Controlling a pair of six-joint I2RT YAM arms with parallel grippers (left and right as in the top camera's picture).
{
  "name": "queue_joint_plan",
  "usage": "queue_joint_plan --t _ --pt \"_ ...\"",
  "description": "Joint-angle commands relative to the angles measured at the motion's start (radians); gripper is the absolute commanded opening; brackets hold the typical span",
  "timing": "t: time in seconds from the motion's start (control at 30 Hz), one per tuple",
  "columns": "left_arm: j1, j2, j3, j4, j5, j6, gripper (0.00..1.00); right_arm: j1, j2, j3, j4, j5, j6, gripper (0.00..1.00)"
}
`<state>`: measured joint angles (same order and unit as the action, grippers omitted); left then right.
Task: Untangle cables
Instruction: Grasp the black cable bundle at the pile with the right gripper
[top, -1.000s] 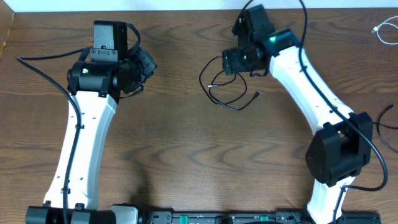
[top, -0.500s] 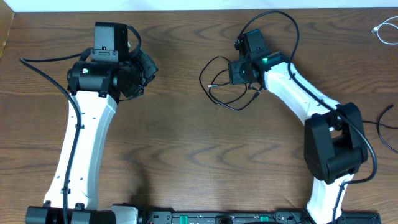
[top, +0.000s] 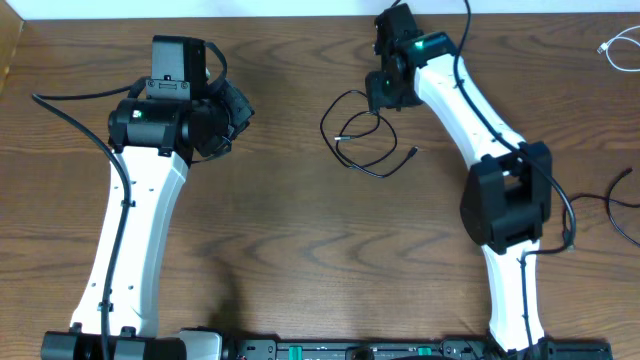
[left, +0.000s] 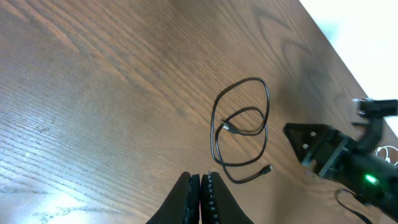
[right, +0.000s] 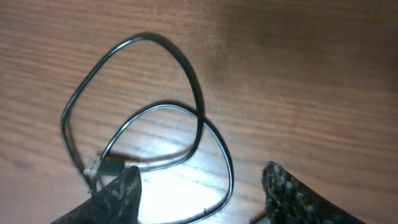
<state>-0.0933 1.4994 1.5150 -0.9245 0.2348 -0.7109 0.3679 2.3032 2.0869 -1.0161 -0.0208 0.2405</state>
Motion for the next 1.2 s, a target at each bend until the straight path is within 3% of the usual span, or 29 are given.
queue_joint_plan --t 0.0,0.27,0.7,1.03,1.17 --pt "0.002 -0.007 -0.006 -0.015 0.005 -0.005 0.08 -0.003 0.092 0.028 0.003 0.016 -0.030 0.54" --pt "0.002 -0.007 -0.006 -0.017 0.005 -0.005 0.08 0.000 0.145 0.025 0.014 0.022 -0.060 0.45" --pt "0.002 -0.007 -0.006 -0.018 0.005 -0.005 0.09 0.011 0.169 -0.024 0.008 0.048 -0.070 0.41" --pt "0.002 -0.007 -0.006 -0.018 0.005 -0.005 0.09 0.023 0.169 -0.040 -0.054 0.049 0.188 0.38" --pt "0.002 -0.007 -0.006 -0.018 0.005 -0.005 0.09 0.031 0.169 -0.042 -0.095 0.050 0.287 0.33"
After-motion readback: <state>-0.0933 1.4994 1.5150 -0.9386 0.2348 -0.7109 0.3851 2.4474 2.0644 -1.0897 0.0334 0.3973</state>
